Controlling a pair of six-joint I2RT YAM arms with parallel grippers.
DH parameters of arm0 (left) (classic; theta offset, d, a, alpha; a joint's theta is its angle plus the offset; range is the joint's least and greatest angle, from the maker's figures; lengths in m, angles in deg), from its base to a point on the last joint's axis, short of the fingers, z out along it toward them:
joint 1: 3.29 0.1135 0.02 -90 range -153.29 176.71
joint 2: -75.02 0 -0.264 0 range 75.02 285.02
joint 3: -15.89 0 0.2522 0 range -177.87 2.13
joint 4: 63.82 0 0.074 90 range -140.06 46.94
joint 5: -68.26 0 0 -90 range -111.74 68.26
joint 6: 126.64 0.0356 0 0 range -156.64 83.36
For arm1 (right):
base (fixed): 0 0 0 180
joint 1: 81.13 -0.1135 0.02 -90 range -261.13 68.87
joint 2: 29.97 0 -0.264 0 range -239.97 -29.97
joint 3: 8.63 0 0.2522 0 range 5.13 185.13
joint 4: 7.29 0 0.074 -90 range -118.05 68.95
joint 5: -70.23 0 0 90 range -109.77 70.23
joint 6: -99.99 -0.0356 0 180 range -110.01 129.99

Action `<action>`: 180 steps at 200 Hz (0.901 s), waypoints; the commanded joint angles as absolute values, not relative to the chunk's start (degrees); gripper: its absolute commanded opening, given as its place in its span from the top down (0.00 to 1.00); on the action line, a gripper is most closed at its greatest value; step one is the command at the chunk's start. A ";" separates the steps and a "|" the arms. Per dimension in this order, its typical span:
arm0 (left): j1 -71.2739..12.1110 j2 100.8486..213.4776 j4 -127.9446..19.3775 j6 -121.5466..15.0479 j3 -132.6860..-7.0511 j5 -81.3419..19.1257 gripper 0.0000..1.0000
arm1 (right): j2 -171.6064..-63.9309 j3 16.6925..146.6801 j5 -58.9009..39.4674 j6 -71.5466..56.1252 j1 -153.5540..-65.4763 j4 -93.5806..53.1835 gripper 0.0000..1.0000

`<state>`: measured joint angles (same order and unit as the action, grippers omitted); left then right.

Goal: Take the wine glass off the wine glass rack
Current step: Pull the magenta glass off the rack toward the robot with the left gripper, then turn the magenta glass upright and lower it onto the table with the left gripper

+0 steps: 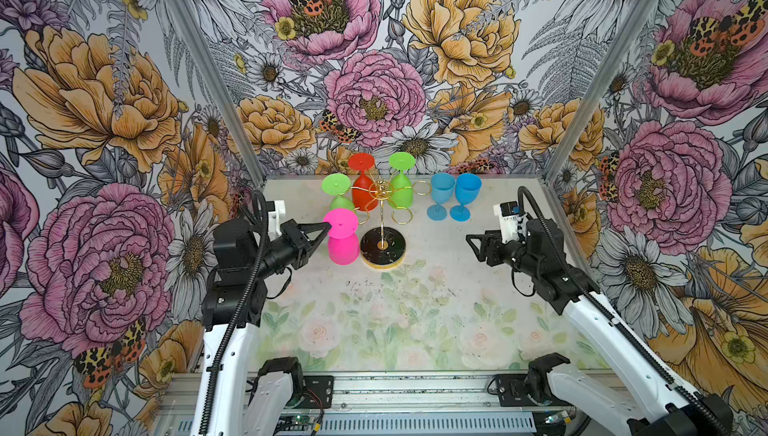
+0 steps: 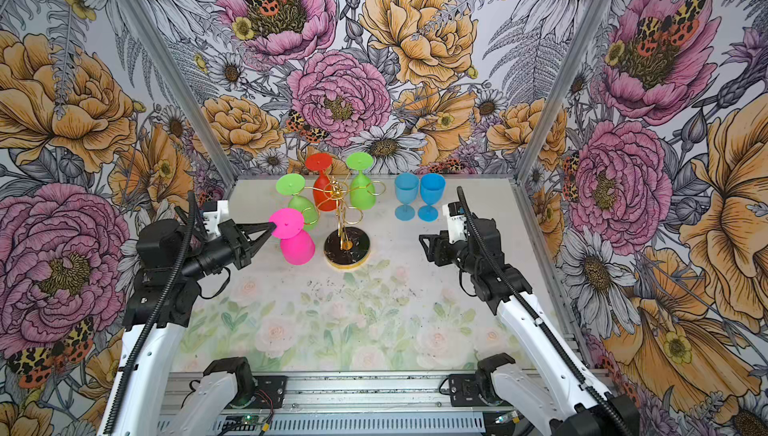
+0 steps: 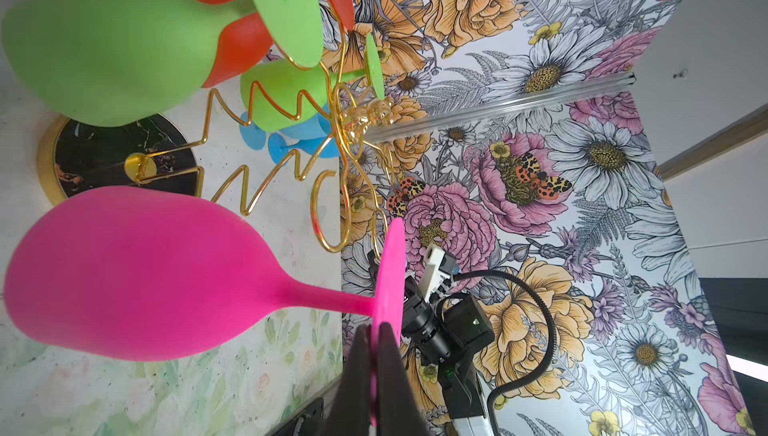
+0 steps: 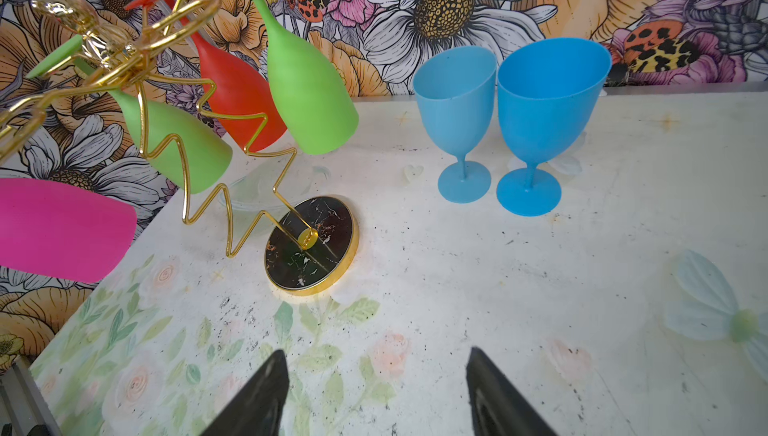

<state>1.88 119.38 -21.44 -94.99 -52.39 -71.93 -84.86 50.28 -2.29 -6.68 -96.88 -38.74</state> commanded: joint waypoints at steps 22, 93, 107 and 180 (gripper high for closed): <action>2.33 118.00 -18.15 -89.84 -52.28 -80.86 1.00 | -85.95 51.79 -1.61 -7.54 -97.21 -37.75 0.32; -6.48 118.69 -18.11 -83.90 -51.03 -81.33 1.00 | -88.38 52.27 -4.15 -9.35 -97.98 -39.83 0.32; -11.01 119.28 -18.11 -82.57 -51.34 -78.60 1.00 | -89.55 52.99 -5.20 -9.70 -98.07 -41.76 0.32; -32.26 124.11 -17.79 -74.30 -54.87 -61.26 1.00 | -94.98 56.61 -6.29 -10.45 -98.24 -49.13 0.32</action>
<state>-28.18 123.27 -17.27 -79.56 -52.26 -69.26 -94.19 54.13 -5.84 -9.87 -97.73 -46.59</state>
